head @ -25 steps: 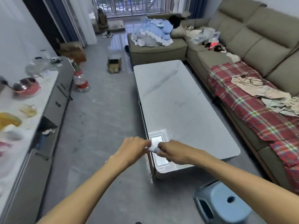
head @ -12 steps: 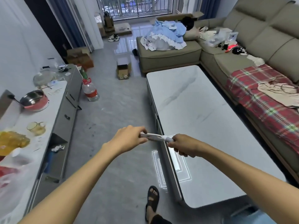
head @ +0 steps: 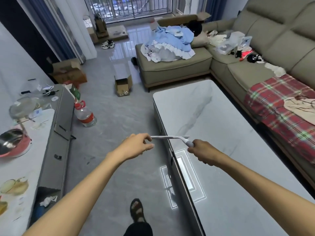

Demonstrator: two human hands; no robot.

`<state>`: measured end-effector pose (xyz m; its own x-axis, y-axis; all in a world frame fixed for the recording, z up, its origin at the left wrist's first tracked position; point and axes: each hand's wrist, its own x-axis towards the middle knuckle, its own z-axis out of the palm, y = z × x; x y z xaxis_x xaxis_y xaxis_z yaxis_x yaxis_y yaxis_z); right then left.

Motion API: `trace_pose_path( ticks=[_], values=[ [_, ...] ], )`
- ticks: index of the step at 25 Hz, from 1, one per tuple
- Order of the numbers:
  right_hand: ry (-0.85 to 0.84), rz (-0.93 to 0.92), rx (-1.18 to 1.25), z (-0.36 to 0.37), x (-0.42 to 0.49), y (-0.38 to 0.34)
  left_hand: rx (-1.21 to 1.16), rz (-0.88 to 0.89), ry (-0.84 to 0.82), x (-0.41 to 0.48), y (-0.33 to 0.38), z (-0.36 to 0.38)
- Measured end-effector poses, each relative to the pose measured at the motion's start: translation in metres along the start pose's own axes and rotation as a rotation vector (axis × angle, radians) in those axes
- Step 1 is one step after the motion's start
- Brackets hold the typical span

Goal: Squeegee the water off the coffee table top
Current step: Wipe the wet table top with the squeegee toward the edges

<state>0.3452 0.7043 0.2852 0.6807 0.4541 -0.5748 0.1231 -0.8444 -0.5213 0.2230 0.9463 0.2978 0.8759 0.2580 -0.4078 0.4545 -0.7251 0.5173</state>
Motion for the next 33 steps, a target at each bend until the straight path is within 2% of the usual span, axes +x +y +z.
trace_pose_path(
  ticks=[5, 10, 15, 20, 23, 28, 31, 33],
  values=[
    [0.021, 0.177, 0.141, -0.037, 0.110, -0.039, 0.074, 0.107, -0.171, 0.154, -0.023, -0.058],
    [0.035, 0.306, 0.147, -0.078, 0.191, -0.058, 0.144, 0.232, -0.297, 0.297, 0.003, -0.111],
    [0.091, 0.418, 0.262, -0.134, 0.284, -0.043, 0.161, 0.236, -0.411, 0.437, 0.045, -0.124],
    [-0.033, 0.451, 0.311, -0.187, 0.401, -0.026, 0.173, 0.168, -0.514, 0.565, 0.069, -0.133],
    [0.037, 0.494, 0.430, -0.228, 0.448, -0.030, 0.184, 0.168, -0.528, 0.626, 0.080, -0.146],
    [0.086, 0.578, 0.547, -0.256, 0.557, -0.008, 0.120, 0.177, -0.554, 0.769, 0.078, -0.122],
    [0.230, 0.707, 0.638, -0.246, 0.623, 0.012, 0.161, 0.172, -0.537, 0.853, 0.058, -0.080],
    [0.321, 0.772, 0.586, -0.235, 0.673, 0.024, 0.250, 0.175, -0.574, 0.912, 0.044, -0.053]
  ],
)
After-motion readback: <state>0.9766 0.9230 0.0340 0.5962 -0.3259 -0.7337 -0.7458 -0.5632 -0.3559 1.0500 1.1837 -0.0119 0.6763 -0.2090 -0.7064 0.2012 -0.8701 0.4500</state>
